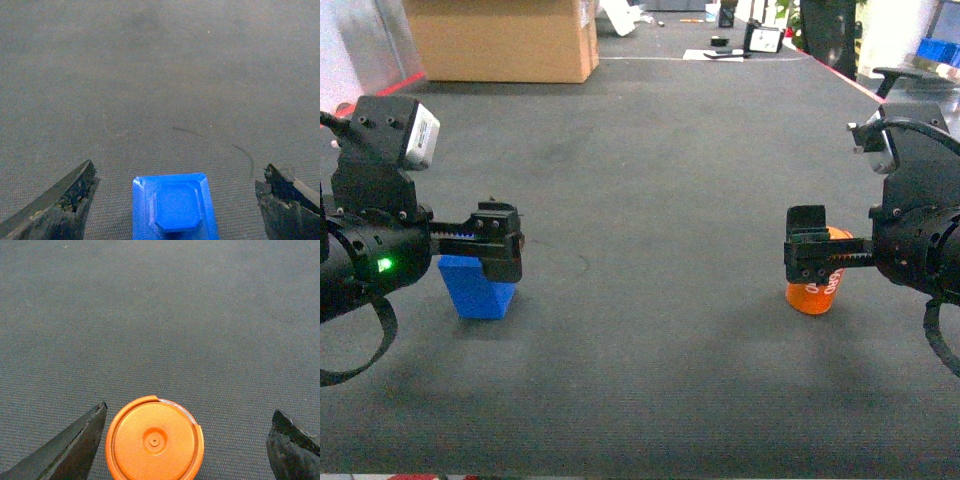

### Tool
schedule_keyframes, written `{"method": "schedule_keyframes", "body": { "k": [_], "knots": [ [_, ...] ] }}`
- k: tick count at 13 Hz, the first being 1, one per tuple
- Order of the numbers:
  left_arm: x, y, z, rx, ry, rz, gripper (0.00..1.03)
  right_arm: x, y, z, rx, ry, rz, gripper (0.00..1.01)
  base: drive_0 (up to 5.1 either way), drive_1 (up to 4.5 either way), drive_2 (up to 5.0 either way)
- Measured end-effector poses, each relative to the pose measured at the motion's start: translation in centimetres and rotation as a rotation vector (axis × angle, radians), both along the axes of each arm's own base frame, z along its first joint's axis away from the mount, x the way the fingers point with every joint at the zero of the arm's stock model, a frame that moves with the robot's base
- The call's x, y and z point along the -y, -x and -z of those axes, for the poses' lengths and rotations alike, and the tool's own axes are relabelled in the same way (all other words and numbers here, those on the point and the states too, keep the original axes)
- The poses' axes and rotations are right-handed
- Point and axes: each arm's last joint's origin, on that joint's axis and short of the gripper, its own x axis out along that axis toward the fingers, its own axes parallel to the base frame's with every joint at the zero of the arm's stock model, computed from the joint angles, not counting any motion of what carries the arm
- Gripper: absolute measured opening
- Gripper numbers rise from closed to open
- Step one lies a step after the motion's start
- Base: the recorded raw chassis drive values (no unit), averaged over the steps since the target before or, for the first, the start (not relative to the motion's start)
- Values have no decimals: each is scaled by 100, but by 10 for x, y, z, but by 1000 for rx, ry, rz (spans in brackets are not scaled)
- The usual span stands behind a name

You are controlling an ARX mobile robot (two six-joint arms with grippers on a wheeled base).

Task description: Sort blue parts and orange caps into right shelf containers

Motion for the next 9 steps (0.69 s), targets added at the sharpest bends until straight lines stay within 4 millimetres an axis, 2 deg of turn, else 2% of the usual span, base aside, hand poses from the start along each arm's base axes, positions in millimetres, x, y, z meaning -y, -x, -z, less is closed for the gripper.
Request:
{"method": "schedule_keyframes", "body": {
  "k": [5,9],
  "knots": [
    [3,-5,29,-69,-15,-10,98,-1,-4,16,-31,-16,9,98,0,0,0],
    [3,-10,35,-77,-14,-19,98,-2,-7,29,-59,-29,14,98,0,0,0]
  ]
}}
